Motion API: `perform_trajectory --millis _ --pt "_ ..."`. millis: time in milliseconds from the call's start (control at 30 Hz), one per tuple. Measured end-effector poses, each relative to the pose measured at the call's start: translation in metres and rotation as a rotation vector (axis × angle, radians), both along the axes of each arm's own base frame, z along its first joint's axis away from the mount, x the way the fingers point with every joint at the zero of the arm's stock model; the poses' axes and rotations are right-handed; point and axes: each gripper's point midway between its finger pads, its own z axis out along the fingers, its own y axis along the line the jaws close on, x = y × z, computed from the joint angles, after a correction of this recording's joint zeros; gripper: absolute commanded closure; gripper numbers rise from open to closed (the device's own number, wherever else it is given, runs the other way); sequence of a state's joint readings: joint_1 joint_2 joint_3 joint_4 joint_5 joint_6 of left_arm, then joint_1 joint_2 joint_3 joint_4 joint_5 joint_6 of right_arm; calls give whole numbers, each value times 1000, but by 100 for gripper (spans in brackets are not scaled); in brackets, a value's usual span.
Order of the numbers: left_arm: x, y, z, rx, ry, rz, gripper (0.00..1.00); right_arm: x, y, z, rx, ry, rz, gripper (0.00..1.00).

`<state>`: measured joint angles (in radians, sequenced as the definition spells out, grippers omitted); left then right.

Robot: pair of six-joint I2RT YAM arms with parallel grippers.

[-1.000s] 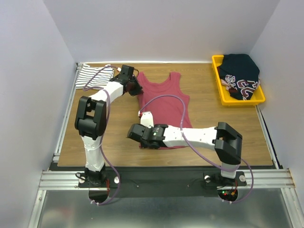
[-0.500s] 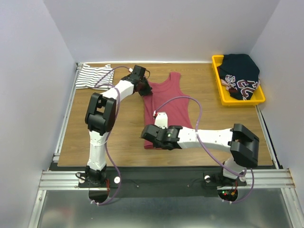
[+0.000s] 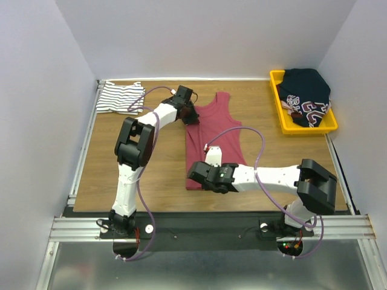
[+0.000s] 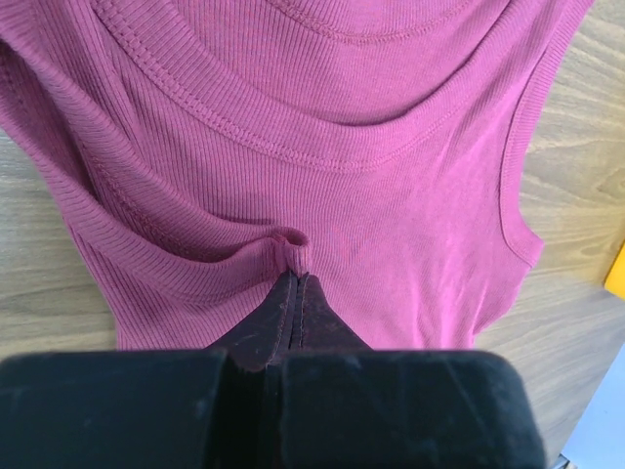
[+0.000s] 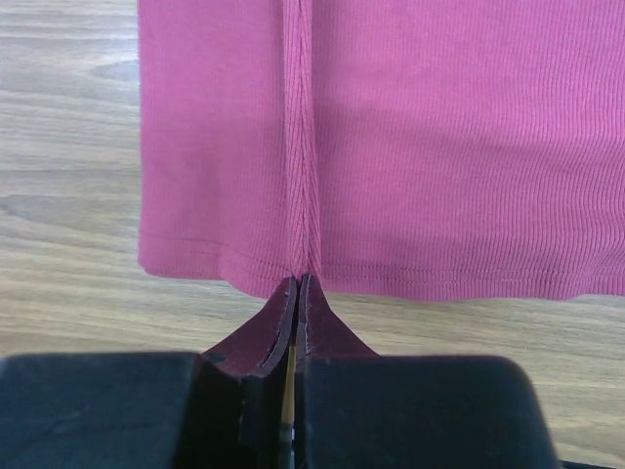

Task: Fold and stack the tank tops
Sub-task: Fold the tank top

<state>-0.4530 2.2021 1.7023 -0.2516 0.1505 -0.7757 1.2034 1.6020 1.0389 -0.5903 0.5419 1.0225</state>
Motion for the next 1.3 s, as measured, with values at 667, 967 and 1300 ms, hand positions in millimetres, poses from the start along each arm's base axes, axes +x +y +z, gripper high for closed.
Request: perform_trajectory --millis 667,967,1300 --pt "2 -20 -1 47 -63 -78 37 -12 -14 2 73 20 -15 43" --pt "46 46 74 6 -188 130 58 15 5 80 219 -114 11 55" --pt "114 180 75 -27 -180 510 83 31 12 65 140 -120 72 61"
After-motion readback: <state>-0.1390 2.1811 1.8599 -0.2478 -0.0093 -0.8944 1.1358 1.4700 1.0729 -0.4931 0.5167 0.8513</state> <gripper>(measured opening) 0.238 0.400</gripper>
